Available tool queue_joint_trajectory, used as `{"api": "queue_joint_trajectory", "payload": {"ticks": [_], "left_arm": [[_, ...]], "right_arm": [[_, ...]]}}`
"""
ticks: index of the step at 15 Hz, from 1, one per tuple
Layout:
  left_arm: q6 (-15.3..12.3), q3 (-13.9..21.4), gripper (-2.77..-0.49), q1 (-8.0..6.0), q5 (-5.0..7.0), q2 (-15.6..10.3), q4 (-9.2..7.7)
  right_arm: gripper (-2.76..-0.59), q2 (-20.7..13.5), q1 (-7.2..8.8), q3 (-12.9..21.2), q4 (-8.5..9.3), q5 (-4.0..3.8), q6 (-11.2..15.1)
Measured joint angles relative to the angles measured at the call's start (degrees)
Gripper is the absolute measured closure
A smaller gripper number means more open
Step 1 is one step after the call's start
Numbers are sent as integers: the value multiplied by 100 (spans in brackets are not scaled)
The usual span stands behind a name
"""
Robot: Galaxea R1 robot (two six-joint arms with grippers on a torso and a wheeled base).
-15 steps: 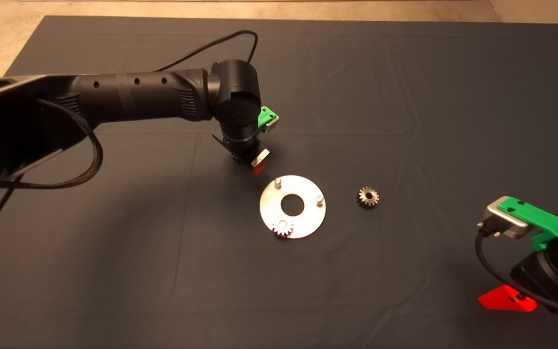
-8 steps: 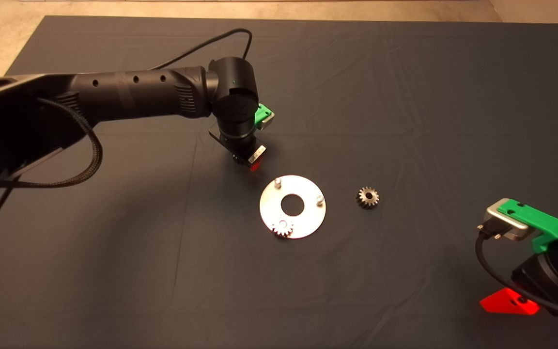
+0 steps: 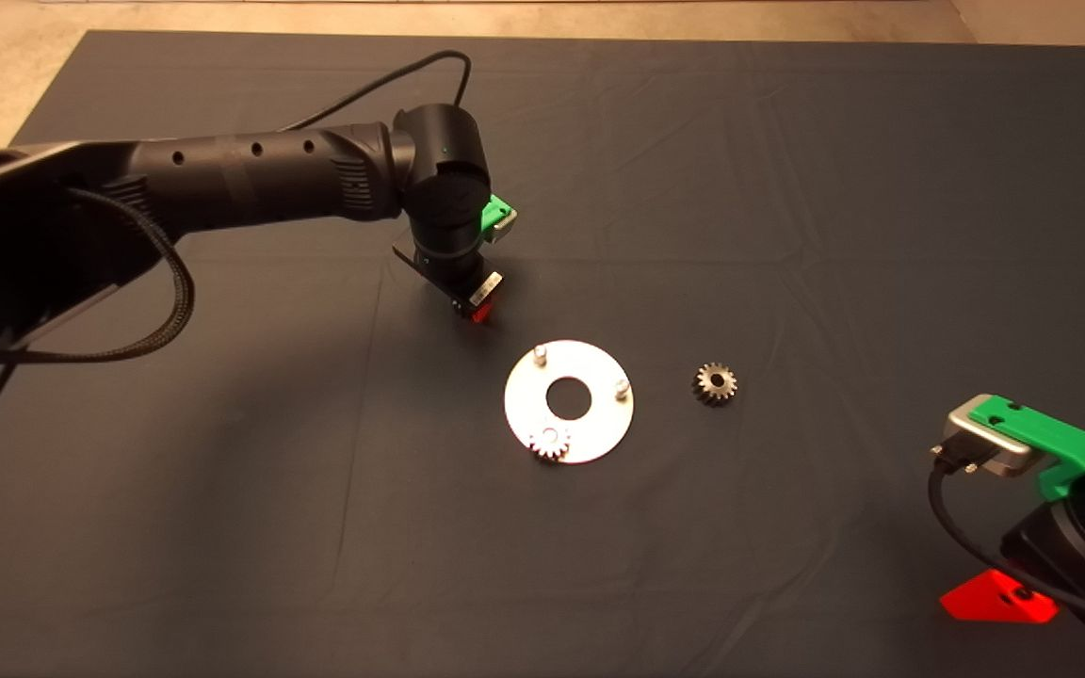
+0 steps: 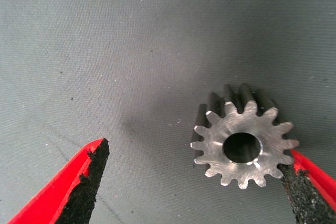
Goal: Install three planetary gears onto the carrier pins
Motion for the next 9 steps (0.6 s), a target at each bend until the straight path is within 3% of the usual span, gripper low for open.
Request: {"api": "queue_joint_trajectory", "payload": {"ticks": [9], "left_arm": [[13,-168,-219,0,-6,30,-2]], "right_arm": [[-273,0,0,5,18,0,0]]}}
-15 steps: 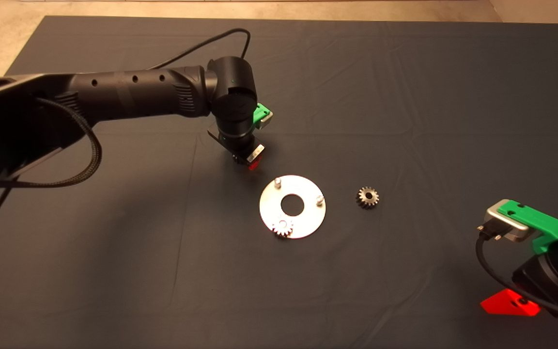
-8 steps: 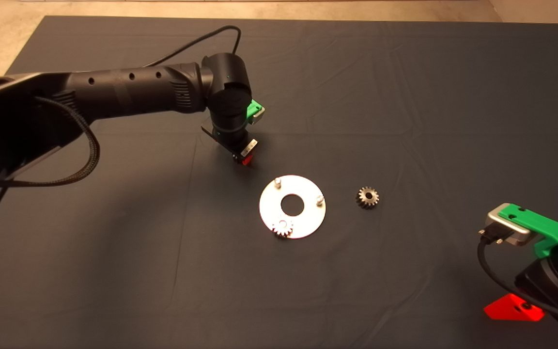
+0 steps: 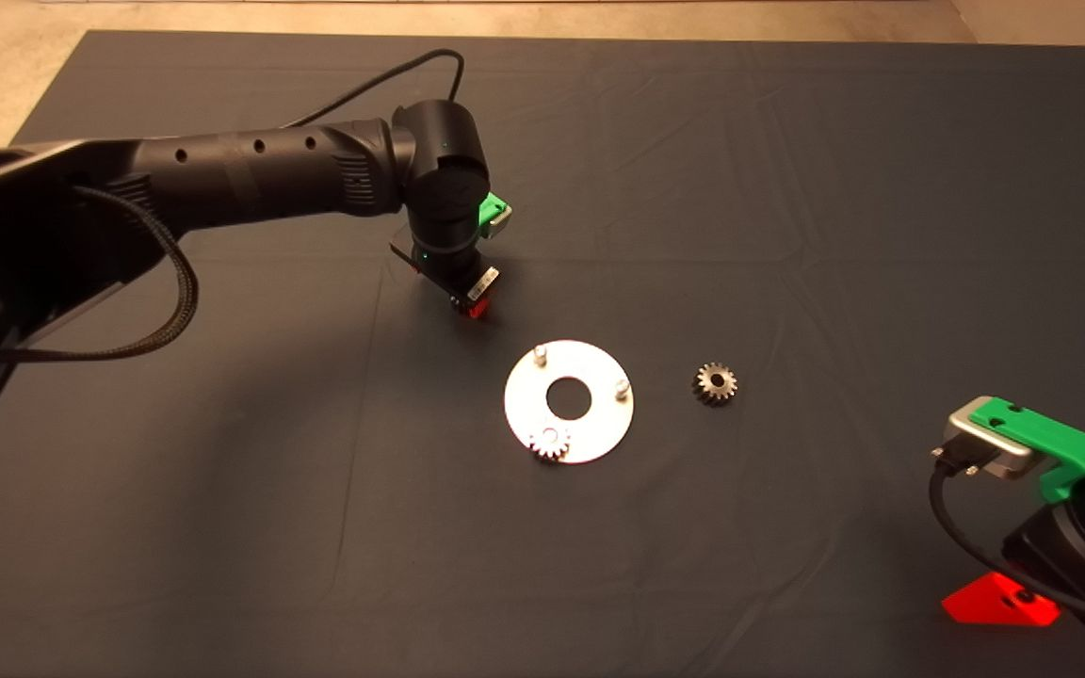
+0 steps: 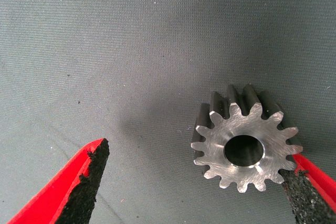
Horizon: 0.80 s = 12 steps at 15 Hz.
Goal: Install three planetary gears onto the carrier pins
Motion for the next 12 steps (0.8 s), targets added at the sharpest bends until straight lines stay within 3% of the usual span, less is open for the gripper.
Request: {"api": "queue_joint_trajectory", "payload": {"ticks": [12], "left_arm": [[-182,-37,-219,0,3,96,0]], "right_arm": [[-273,0,102,0,9,-1,-20]]}}
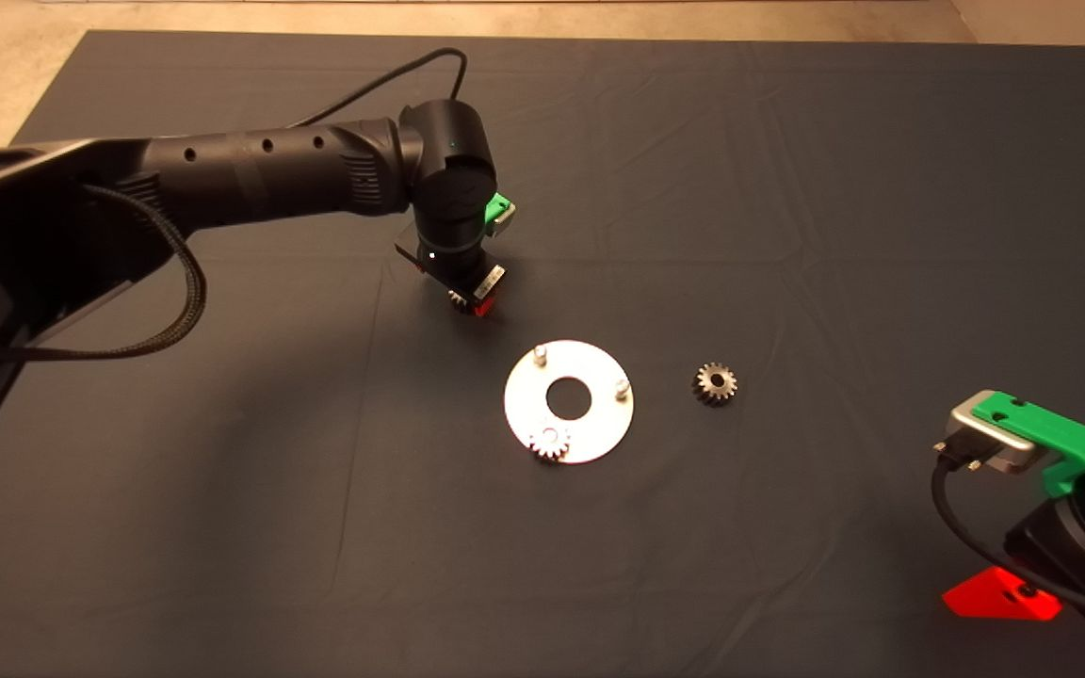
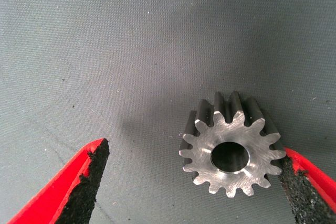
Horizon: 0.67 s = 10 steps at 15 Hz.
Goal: Install three planetary gears onto the carrier pins
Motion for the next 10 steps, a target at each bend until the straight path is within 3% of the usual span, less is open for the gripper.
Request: {"api": "queue_joint_trajectory", "payload": {"ticks": [10], "left_arm": [[0,-22,-219,0,3,6,-5]], "right_arm": [[-273,0,107,0,9,2,-1]]}}
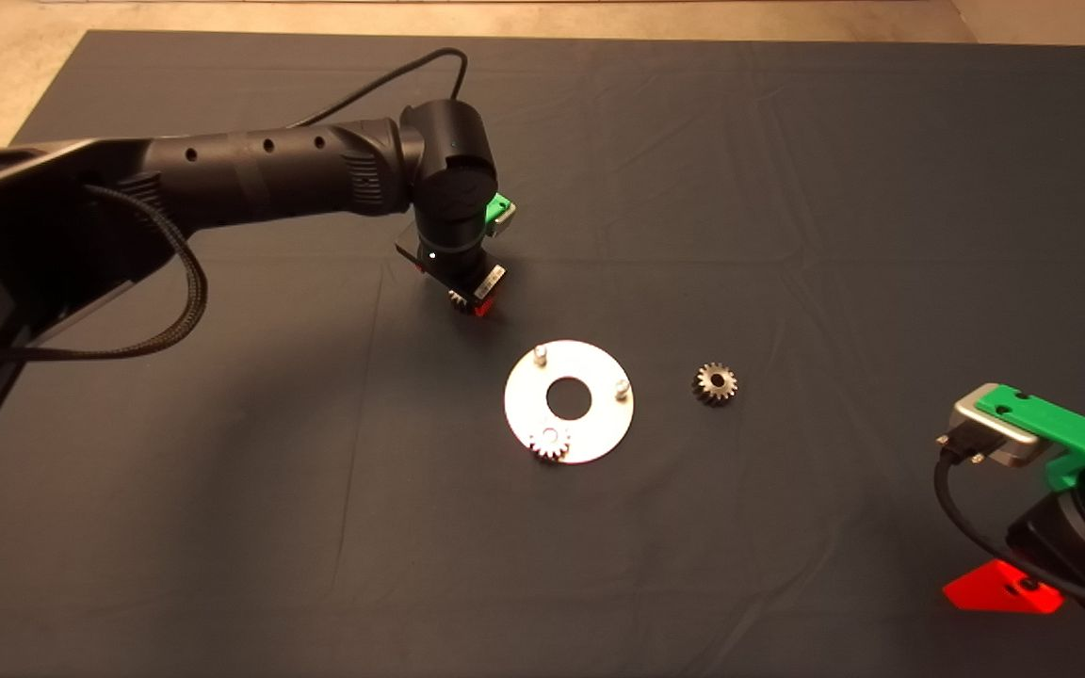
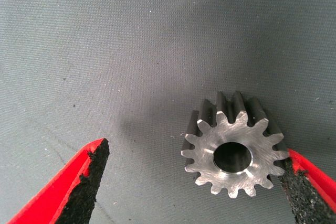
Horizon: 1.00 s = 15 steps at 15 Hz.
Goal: Install three planetary gears onto the carrier pins
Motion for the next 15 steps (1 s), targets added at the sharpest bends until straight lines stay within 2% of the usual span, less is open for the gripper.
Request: {"api": "queue_joint_trajectory", "payload": {"ticks": [9,12,15], "left_arm": [[0,-10,-219,61,-4,0,-9],[0,-13,-219,61,-52,2,-33],[0,-13,-208,61,-100,2,-44]], "right_arm": [[-273,-50,190,2,41,-1,0],[-273,-77,328,2,96,0,0],[-273,-95,350,4,127,0,0]]}}
